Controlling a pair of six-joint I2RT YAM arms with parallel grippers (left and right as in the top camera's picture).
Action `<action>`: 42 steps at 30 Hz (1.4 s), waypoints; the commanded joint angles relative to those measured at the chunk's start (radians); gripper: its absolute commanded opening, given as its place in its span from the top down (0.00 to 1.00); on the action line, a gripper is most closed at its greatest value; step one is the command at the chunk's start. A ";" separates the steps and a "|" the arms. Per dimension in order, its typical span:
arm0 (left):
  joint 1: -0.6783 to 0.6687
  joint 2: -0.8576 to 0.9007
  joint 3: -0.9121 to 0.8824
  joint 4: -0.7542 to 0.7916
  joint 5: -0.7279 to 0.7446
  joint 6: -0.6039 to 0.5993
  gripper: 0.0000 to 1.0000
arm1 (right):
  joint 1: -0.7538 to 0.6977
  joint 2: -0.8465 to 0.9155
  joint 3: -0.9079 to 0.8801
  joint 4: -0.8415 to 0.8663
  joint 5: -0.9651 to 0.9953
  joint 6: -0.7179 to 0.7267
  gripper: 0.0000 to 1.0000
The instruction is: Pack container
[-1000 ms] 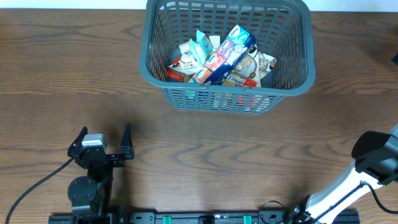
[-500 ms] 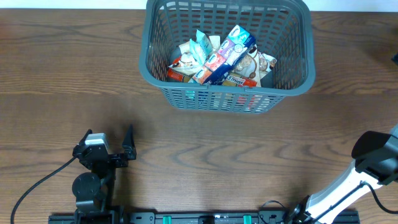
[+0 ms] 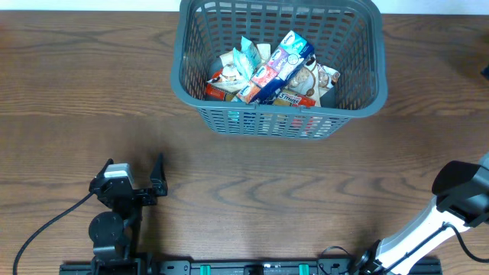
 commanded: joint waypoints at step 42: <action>0.005 -0.008 -0.031 -0.002 0.014 -0.002 0.01 | 0.182 -0.078 -0.002 0.185 -0.003 0.013 0.01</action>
